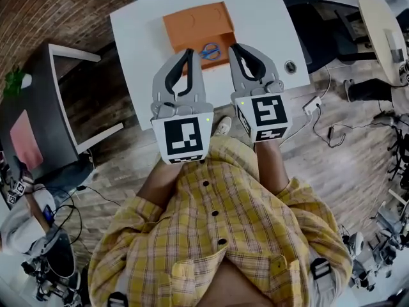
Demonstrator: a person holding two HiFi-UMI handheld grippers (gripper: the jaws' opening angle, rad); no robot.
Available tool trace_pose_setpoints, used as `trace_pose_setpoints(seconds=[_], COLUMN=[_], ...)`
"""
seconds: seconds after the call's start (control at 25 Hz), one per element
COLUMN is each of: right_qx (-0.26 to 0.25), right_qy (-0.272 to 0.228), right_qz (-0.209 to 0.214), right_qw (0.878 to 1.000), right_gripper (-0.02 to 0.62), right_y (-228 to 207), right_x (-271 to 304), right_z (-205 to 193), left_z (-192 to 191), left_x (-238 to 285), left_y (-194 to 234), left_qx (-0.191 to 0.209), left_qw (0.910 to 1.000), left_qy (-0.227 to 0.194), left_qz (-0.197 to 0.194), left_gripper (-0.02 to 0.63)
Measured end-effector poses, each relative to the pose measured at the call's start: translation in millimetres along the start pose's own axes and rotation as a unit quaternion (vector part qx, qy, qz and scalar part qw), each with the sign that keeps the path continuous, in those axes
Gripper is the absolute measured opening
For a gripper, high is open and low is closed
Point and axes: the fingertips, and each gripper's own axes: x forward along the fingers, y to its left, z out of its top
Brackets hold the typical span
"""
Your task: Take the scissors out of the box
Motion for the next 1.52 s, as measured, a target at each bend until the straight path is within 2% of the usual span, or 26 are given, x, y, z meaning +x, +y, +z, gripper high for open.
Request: trace_pose_setpoints(seconds=[0.12,0.32,0.52,0.64,0.72,0.84,1.0,1.12,1.2,1.36,1.52], right_qx=[-0.016,-0.035,-0.081,-0.125,-0.176,-0.258,-0.324,-0.342,-0.347,-0.382,-0.385], right_qy=[0.031,0.092,0.133,0.161,0.171,0.184,0.215,0.235,0.244,0.261,0.263], right_qz=[0.021,0.087,0.107,0.124,0.133,0.149,0.184,0.21,0.233,0.26,0.297], right_qw=[0.999,0.991,0.982,0.971,0.96,0.937,0.903,0.885,0.875,0.848,0.833], right_gripper=[0.017,0.045,0.052,0.064,0.064,0.064,0.08,0.084,0.117,0.117,0.121], right_y=[5.0,18.8,19.5,21.8,20.9,20.4,27.9,28.7,28.6,28.3,29.7], right_x=[21.7,45.6,62.2,72.0,80.5,94.1,104.0,111.2,117.3,121.5,120.2], right_z=[-14.1,-36.1,-54.4,-71.4,-78.4,-90.9,-119.8,-138.1,-149.7,-172.9,-188.6], left_z=[-3.9,-4.8,-10.8,-14.3,-12.0,-3.9,-5.6,-6.7,-8.1,-10.1,-10.2], left_x=[3.3,9.5,15.2,14.6,16.0,20.1,19.7,23.5,29.5,30.1,29.3], left_y=[8.3,14.8,16.6,18.3,20.9,25.9,28.5,29.2,31.2,38.0,37.1], left_qx=[-0.001,-0.012,-0.013,-0.015,-0.019,-0.03,-0.038,-0.035,-0.04,-0.054,-0.052], left_qw=[1.0,0.9999,0.9999,0.9998,0.9998,0.9993,0.9991,0.9992,0.9991,0.9983,0.9985], left_qy=[0.005,0.002,0.009,0.016,0.008,-0.019,-0.016,-0.011,-0.009,-0.012,-0.005], left_qz=[0.001,0.001,0.002,0.005,0.008,0.013,0.012,0.012,0.012,0.016,0.016], left_gripper=[-0.003,-0.003,-0.003,-0.003,-0.003,-0.003,-0.003,-0.003,-0.003,-0.003,-0.003])
